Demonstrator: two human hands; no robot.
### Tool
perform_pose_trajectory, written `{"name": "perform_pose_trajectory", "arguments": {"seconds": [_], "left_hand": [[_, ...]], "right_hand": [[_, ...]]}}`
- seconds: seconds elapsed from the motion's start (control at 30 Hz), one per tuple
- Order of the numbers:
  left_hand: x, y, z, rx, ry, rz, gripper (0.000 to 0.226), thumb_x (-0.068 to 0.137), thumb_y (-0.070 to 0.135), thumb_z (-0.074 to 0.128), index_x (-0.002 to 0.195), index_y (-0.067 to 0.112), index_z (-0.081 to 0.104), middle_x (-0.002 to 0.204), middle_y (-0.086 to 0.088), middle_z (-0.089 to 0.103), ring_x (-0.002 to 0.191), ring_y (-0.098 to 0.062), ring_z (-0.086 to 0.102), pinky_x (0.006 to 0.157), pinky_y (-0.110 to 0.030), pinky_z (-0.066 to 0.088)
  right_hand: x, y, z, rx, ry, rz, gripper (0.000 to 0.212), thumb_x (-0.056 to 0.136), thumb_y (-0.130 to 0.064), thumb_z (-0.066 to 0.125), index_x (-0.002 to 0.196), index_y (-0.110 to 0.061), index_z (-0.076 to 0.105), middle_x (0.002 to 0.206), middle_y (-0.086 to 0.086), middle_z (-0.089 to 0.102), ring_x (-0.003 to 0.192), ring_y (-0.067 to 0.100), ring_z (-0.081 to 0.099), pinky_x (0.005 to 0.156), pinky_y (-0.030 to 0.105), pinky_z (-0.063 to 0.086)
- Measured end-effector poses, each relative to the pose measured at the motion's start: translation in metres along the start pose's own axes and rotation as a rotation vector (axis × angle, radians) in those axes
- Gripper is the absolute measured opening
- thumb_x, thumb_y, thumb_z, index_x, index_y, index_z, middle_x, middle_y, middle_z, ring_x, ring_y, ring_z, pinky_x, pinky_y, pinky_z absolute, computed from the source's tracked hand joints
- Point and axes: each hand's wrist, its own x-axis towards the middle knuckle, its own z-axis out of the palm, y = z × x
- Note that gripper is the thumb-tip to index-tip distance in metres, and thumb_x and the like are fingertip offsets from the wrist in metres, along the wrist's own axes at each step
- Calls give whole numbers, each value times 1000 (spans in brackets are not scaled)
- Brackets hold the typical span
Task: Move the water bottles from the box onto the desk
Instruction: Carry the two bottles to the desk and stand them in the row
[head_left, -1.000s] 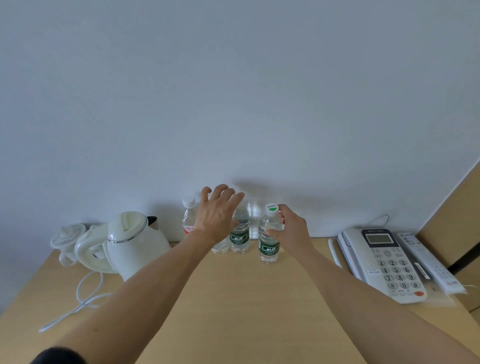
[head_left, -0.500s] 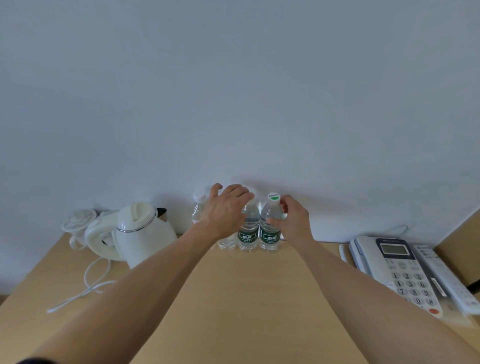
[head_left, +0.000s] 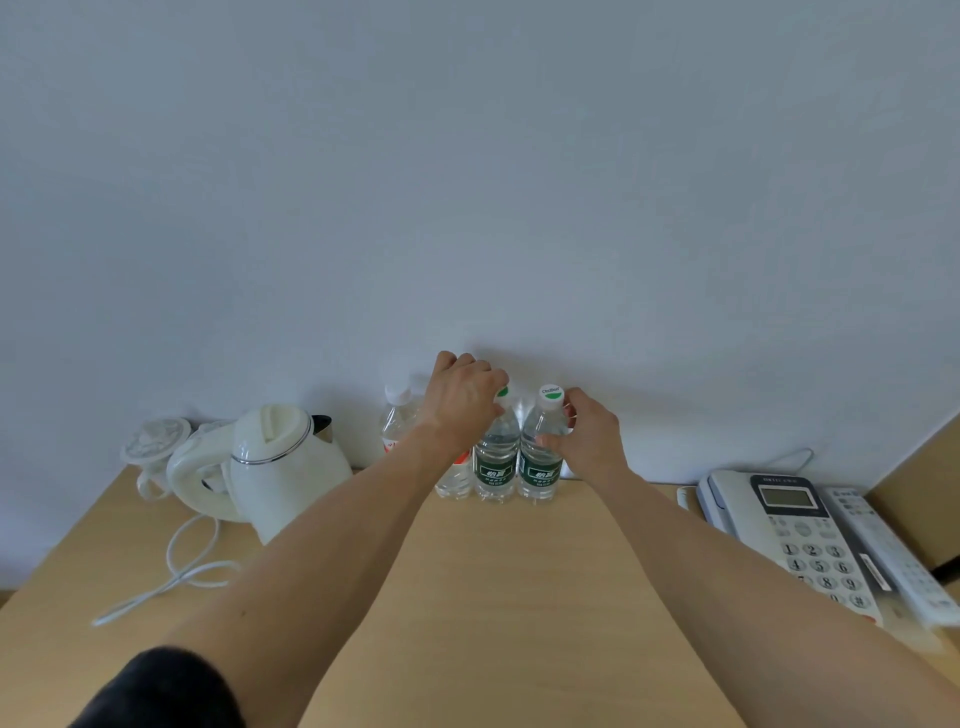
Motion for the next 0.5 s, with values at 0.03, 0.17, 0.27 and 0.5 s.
{"name": "perform_pose_trajectory", "arguments": {"seconds": [0.03, 0.17, 0.27, 0.5], "left_hand": [[1, 1, 1, -6, 6, -2, 30, 93, 39, 68, 117, 22, 67, 106, 5, 70, 106, -19, 57, 97, -31, 27], [2, 2, 5, -41, 27, -26, 29, 92, 36, 69, 116, 20, 69, 107, 3, 70, 107, -19, 56, 99, -30, 26], [2, 2, 7, -52, 31, -36, 28, 92, 33, 70, 116, 19, 69, 107, 3, 70, 106, -20, 57, 99, -29, 27], [4, 0, 6, -72, 9, -33, 29, 91, 30, 72, 118, 17, 68, 107, 1, 70, 107, -21, 57, 99, -29, 27]], "right_hand": [[0, 0, 0, 4, -1, 2, 54, 68, -17, 90, 113, -10, 60, 103, 7, 65, 94, 24, 59, 87, 38, 49], [0, 1, 0, 8, 2, -1, 55, 68, -17, 90, 113, -9, 60, 103, 5, 64, 92, 21, 57, 87, 38, 49], [0, 1, 0, 13, 4, 1, 54, 68, -18, 90, 111, -10, 59, 101, 4, 64, 90, 21, 56, 86, 38, 49], [-1, 0, 0, 13, -6, 17, 54, 69, -17, 90, 112, -11, 59, 104, 5, 65, 91, 19, 55, 87, 37, 50]]}}
